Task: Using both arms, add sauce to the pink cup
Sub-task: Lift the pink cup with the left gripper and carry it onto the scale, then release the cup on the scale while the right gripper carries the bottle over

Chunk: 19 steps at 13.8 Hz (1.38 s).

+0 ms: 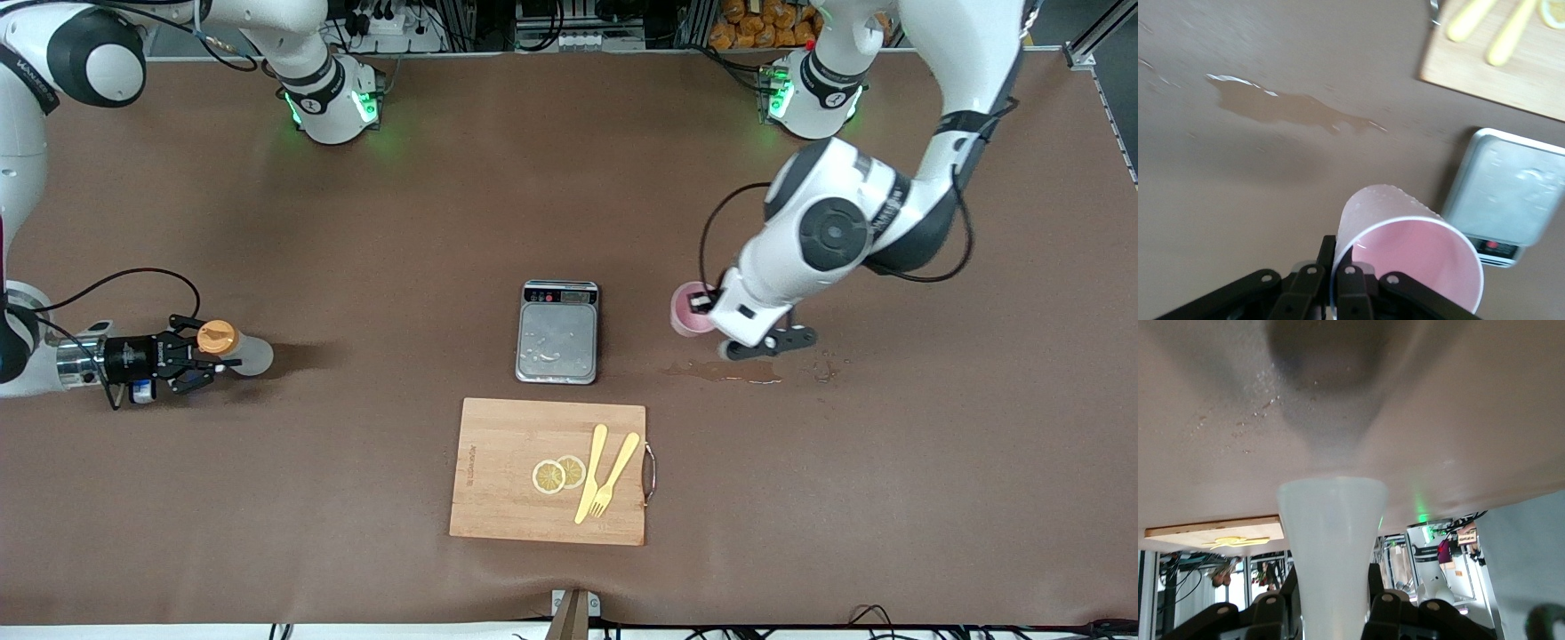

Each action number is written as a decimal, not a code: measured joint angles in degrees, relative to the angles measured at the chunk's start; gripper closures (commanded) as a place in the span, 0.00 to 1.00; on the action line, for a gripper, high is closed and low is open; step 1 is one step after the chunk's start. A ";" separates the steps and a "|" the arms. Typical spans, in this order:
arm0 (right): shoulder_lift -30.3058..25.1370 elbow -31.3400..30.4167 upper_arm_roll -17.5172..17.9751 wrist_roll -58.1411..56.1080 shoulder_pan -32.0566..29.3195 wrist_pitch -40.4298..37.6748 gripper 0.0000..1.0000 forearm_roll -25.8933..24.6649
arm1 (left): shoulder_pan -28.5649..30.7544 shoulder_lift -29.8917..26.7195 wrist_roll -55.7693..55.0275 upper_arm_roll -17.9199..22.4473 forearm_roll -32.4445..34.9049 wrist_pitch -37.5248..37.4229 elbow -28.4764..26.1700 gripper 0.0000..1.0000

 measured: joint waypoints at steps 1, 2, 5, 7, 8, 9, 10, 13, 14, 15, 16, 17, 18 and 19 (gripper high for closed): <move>-0.48 0.44 -0.01 1.14 0.66 0.01 0.61 -0.72 | -2.18 1.24 -2.99 -0.06 0.00 0.00 1.48 1.00; -0.95 1.00 -0.01 2.45 1.29 0.02 0.61 -1.44 | -4.40 2.79 -6.00 -0.09 0.00 0.00 2.98 1.00; -1.94 2.56 0.01 5.71 2.55 0.02 0.61 -2.49 | -11.46 8.74 -14.23 0.07 0.00 0.48 8.02 1.00; -2.51 2.97 0.01 7.24 3.47 0.01 0.61 -3.17 | -15.75 12.45 -18.01 1.26 0.01 1.83 11.62 1.00; -2.77 3.25 0.02 8.25 3.96 0.01 0.61 -3.41 | -17.93 13.70 -19.09 2.70 0.01 3.14 12.76 1.00; -2.96 3.84 0.05 9.60 4.57 0.00 0.61 -3.88 | -20.23 14.67 -19.97 4.53 0.01 4.69 13.40 1.00; -3.14 4.58 0.08 10.88 5.38 -0.02 0.61 -4.95 | -22.62 15.42 -20.70 6.70 0.01 6.29 13.62 1.00; -4.71 5.94 0.03 15.32 9.60 0.03 0.62 -8.06 | -27.91 17.23 -21.58 12.06 0.01 10.56 13.93 1.00; -5.28 6.11 0.01 16.85 10.87 0.14 0.62 -8.84 | -28.36 17.76 -21.78 12.58 0.01 12.14 14.03 1.00; -5.76 6.31 -0.02 18.18 11.91 0.23 0.63 -9.52 | -28.51 18.30 -21.95 12.77 0.01 13.73 14.06 1.00; -6.05 6.61 -0.04 19.17 12.70 0.26 0.63 -10.20 | -28.82 18.85 -22.08 13.08 0.01 15.23 14.07 1.00; -6.22 6.94 -0.05 20.15 13.36 0.28 0.63 -11.03 | -29.51 19.36 -22.18 13.88 0.01 16.48 14.10 1.00; -6.37 7.28 -0.06 21.23 14.03 0.41 0.64 -11.87 | -30.70 19.81 -22.23 15.20 0.01 17.31 14.11 1.00; -6.57 7.51 -0.06 22.38 14.83 0.69 0.64 -12.65 | -31.84 20.13 -22.34 16.45 0.01 17.78 14.20 1.00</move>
